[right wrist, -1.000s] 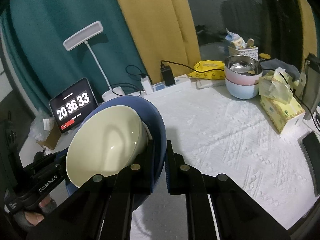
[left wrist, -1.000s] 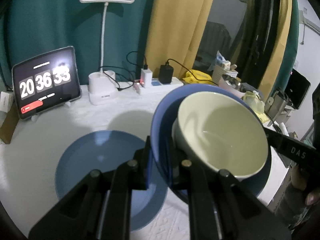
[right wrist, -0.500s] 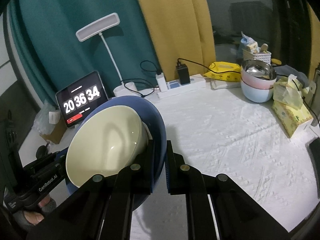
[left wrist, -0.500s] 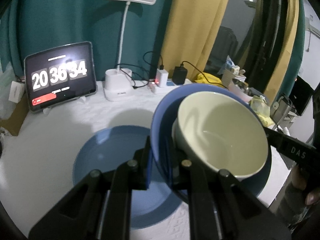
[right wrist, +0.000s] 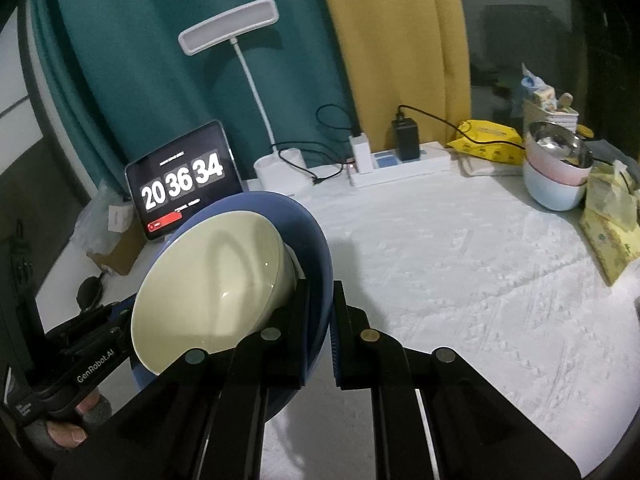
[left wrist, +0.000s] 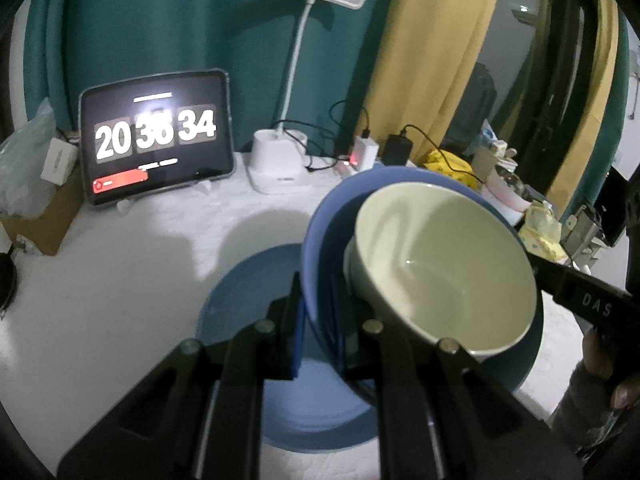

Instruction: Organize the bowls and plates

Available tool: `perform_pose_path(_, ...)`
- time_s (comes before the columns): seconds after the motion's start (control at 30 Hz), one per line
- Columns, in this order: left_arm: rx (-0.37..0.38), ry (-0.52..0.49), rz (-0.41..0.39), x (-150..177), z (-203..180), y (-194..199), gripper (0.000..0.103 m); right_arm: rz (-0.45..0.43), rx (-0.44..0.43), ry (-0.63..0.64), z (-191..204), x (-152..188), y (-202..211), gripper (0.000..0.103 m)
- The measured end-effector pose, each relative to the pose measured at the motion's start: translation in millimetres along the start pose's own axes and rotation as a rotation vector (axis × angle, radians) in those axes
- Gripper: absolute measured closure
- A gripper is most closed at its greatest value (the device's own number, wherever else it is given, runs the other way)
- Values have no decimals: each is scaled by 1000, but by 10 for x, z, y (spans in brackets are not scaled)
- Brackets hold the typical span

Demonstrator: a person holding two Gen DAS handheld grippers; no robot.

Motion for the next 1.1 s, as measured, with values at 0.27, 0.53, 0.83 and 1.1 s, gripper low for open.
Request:
perform_pose_path(0.27, -31, 25, 12, 9, 234, -82, 92, 27, -29, 16, 154, -25, -228, 92)
perform_pose_path(0.53, -51, 51, 35, 26, 410, -210, 92, 62, -46, 29, 258, -25, -464, 92)
perform_pose_path(0.83, -68, 56, 48, 34, 485, -303, 92, 86, -55, 30, 285, -17, -645, 92)
perform_pose_path(1.1, -82, 48, 43, 5, 471, -322, 92, 99, -54, 22, 253, -38, -727, 92)
Point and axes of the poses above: each gripper's, at about its wrist camera, not at the fingertips, and y roughly against the way its jaws point, z to its left, x to its underside, the point moved 5 cm from there along -y, roughly the way its jaws point, and after that the axes turned 1 degree about -z, right-handed, at the moved point
